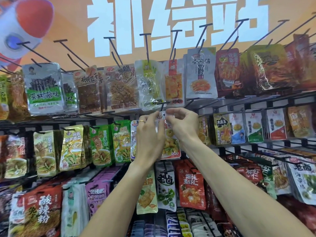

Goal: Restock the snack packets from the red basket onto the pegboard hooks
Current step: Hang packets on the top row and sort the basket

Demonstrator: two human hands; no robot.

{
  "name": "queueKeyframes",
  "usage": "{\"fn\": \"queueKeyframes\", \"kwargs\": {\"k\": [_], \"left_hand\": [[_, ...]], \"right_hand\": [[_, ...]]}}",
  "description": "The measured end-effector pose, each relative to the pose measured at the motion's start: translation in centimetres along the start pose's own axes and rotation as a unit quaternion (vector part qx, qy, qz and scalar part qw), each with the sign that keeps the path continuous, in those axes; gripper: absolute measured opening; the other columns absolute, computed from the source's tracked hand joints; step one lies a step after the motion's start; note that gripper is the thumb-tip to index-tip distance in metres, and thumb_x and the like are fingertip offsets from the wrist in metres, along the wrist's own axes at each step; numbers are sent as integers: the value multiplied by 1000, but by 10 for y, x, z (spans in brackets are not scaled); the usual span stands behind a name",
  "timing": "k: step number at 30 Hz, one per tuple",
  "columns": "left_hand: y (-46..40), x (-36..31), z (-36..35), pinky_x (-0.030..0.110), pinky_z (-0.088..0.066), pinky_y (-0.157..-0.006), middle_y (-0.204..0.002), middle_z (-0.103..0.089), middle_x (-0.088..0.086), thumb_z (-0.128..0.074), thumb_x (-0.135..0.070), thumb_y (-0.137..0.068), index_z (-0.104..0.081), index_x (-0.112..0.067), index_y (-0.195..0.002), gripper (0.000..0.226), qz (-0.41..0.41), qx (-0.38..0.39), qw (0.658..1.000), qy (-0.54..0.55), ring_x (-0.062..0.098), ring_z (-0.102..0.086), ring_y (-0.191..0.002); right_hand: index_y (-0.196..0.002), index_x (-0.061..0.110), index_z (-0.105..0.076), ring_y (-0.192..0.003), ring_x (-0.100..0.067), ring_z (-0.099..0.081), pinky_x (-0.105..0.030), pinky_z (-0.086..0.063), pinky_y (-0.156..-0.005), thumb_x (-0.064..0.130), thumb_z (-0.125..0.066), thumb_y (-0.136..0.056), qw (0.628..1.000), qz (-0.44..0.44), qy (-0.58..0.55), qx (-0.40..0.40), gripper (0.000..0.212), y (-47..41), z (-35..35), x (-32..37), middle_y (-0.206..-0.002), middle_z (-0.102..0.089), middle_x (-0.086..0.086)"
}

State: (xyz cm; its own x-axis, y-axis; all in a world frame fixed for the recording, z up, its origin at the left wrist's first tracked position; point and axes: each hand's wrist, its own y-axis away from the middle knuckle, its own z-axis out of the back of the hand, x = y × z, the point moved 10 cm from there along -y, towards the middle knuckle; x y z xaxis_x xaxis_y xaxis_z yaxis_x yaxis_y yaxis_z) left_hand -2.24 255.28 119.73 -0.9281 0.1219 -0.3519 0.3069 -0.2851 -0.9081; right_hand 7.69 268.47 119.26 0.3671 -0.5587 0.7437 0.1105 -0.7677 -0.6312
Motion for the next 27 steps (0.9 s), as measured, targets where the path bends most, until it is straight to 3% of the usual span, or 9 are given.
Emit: {"fn": "queueKeyframes", "kwargs": {"k": [5,8,10,12,14,16,19,24,27], "left_hand": [[-15,26,-1,19,-57,-72,-92,-75,-10,-79,-23,-95,-71,-26,-98,9,158,-93,955,231,-3,-71,-81],[-15,47,-17,30,-62,-74,-88,-78,-4,-85,-16,-89,-75,-25,-91,13,242,-99,916,304,12,-77,-85],[-14,54,-21,27,-60,-71,-86,-78,-5,-86,-17,-88,-78,-24,-92,11,257,-94,915,297,12,-77,-86],[-15,50,-15,23,-59,-73,-88,-77,-8,-83,-21,-91,-80,-22,-98,7,216,-86,944,234,7,-74,-88],[-15,32,-8,20,-53,-83,-102,-75,-8,-76,-22,-96,-80,-19,-109,14,113,-68,986,104,5,-68,-95],[-11,16,-11,24,-44,-94,-122,-65,3,-70,-18,-98,-76,-15,-120,24,0,-48,998,-35,13,-58,-107],[-3,9,-31,39,-45,-106,-135,-57,17,-65,-14,-97,-68,-6,-134,38,-112,-16,973,-201,30,-49,-124],[-4,12,-53,46,-44,-110,-130,-64,21,-66,-11,-95,-63,1,-134,40,-171,10,926,-337,37,-48,-122],[2,5,-50,49,-50,-105,-127,-67,24,-71,-10,-93,-66,5,-130,40,-197,-3,921,-335,34,-47,-118]], "right_hand": [[-91,19,-82,-80,-18,-77,-31,-64,-65,8,-81,-85,999,-20,-37,1,13,-1,-3,-3,-85,-79,0],[-94,18,-83,-80,-14,-77,-24,-60,-62,11,-83,-85,998,-28,-53,2,11,-1,-4,-11,-83,-79,3],[-97,18,-83,-82,-14,-76,-25,-59,-63,12,-84,-85,998,-37,-52,8,13,-3,-6,-20,-85,-79,3],[-98,21,-83,-82,-14,-76,-31,-61,-67,14,-85,-85,999,-28,-34,6,15,-5,-7,-26,-86,-79,4],[-100,26,-82,-84,-14,-76,-40,-63,-75,18,-84,-84,1000,3,12,10,18,-6,-7,-26,-88,-79,8],[-108,29,-80,-93,-14,-75,-44,-63,-85,17,-81,-83,996,44,71,32,28,-5,-10,-23,-98,-78,12],[-123,31,-75,-108,-16,-67,-39,-54,-100,10,-73,-86,975,112,186,47,42,-5,-16,-19,-116,-72,5],[-129,30,-72,-100,-18,-61,-23,-38,-80,15,-68,-96,955,151,254,35,36,-9,-25,-21,-108,-63,0],[-134,32,-69,-94,-16,-55,-26,-42,-79,15,-67,-98,943,175,278,48,40,-3,-26,-21,-104,-55,0]]}}
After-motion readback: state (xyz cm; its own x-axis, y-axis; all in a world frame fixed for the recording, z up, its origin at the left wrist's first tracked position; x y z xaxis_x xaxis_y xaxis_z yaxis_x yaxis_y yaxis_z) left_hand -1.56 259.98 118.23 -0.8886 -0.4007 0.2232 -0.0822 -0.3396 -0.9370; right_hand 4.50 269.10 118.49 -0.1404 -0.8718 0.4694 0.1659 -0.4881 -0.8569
